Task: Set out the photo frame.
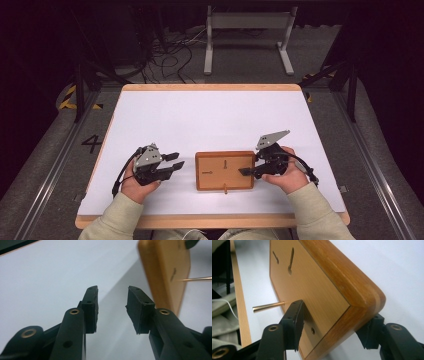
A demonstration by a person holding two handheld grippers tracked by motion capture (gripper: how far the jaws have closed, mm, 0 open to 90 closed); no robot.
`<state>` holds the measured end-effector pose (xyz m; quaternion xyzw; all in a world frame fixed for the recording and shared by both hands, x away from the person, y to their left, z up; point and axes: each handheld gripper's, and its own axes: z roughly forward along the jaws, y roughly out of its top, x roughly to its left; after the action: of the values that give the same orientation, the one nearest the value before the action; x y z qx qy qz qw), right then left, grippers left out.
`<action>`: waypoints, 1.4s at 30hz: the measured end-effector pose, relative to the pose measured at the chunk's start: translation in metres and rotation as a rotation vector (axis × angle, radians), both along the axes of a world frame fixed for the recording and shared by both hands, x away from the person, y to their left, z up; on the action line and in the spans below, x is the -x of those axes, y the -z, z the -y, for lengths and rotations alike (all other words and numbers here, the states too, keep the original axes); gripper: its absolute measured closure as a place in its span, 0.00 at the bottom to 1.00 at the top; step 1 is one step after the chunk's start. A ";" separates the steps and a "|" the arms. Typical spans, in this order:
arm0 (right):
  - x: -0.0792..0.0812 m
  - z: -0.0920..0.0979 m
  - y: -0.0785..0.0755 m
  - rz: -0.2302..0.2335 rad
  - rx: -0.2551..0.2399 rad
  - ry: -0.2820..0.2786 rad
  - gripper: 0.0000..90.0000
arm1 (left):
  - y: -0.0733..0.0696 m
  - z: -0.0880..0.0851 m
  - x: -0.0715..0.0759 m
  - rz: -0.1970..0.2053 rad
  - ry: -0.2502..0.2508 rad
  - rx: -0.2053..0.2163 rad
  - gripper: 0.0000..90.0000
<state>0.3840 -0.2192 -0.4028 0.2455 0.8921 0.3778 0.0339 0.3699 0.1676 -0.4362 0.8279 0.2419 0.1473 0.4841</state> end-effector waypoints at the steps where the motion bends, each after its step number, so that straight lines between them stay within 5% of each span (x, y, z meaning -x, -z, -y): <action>1: 0.002 0.000 -0.001 0.015 0.009 -0.010 0.52 | 0.001 -0.001 -0.001 -0.007 -0.007 0.003 0.68; 12: 0.029 0.000 -0.012 0.130 0.108 -0.106 0.62 | 0.009 -0.008 -0.009 -0.041 -0.040 -0.003 0.69; 19: 0.044 0.003 -0.015 0.138 0.126 -0.157 0.70 | 0.011 -0.007 -0.010 -0.050 -0.026 0.004 0.68; 26: 0.055 0.002 -0.015 0.202 0.154 -0.188 0.71 | 0.012 -0.007 -0.011 -0.065 -0.028 0.007 0.68; 42: 0.068 0.004 -0.011 0.171 0.179 -0.228 0.63 | 0.014 -0.005 -0.012 -0.072 -0.023 0.005 0.68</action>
<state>0.3161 -0.2235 -0.3922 0.1054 0.9382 0.3177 0.0884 0.3817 0.1729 -0.4498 0.8286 0.2689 0.1224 0.4755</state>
